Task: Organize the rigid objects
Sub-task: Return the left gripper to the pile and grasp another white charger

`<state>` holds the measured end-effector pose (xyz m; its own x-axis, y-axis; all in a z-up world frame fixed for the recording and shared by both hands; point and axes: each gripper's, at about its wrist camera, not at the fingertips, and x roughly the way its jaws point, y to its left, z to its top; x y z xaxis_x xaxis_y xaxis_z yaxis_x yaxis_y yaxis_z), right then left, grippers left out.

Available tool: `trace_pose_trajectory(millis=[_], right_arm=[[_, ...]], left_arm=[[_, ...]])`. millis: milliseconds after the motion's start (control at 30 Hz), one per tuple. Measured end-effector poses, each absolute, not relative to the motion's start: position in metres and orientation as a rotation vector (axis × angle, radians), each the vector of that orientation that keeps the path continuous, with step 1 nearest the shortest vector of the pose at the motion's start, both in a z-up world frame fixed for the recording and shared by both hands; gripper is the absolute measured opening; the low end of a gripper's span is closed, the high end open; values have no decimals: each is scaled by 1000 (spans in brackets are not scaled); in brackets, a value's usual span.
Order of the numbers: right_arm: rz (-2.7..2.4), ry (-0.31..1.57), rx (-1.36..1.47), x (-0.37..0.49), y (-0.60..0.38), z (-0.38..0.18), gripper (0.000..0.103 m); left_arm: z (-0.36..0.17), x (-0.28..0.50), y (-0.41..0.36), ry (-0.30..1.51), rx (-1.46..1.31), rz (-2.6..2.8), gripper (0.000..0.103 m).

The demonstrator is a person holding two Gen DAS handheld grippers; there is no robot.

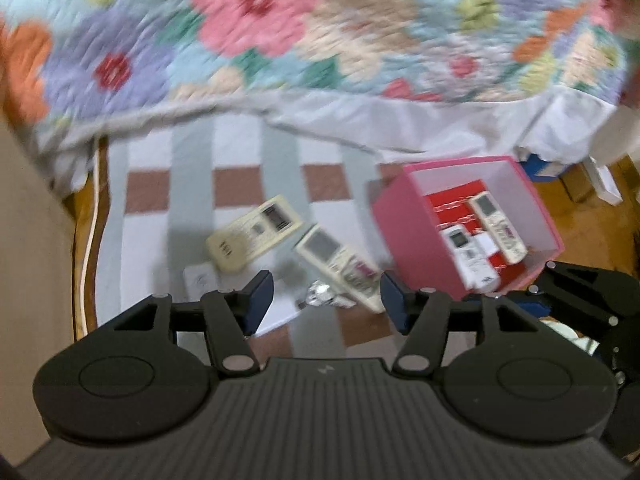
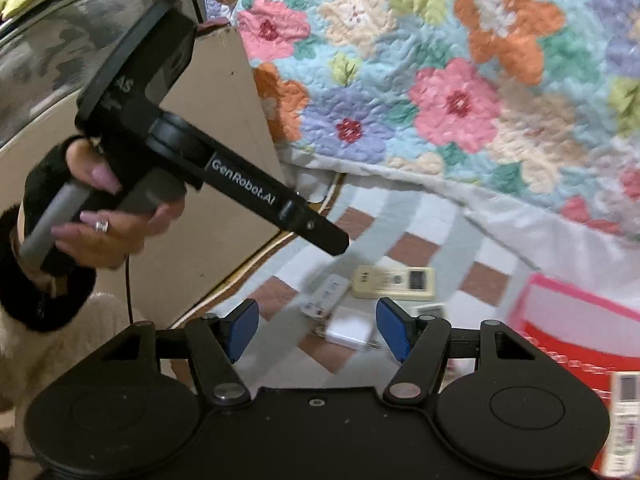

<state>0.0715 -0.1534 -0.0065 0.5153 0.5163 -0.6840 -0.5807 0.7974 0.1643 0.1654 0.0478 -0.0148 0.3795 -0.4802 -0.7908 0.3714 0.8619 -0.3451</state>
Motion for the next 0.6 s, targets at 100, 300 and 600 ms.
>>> trace_pose_trajectory(millis=[100, 300, 600], right_arm=[[652, 783, -70, 86, -140, -39, 70], [652, 885, -79, 111, -117, -99, 70], [542, 946, -206, 127, -85, -160, 70]], left_arm=[[-49, 175, 58, 1103, -168, -503, 61], [-113, 190, 71, 1199, -281, -412, 63], [-162, 205, 69, 1212, -357, -381, 64]])
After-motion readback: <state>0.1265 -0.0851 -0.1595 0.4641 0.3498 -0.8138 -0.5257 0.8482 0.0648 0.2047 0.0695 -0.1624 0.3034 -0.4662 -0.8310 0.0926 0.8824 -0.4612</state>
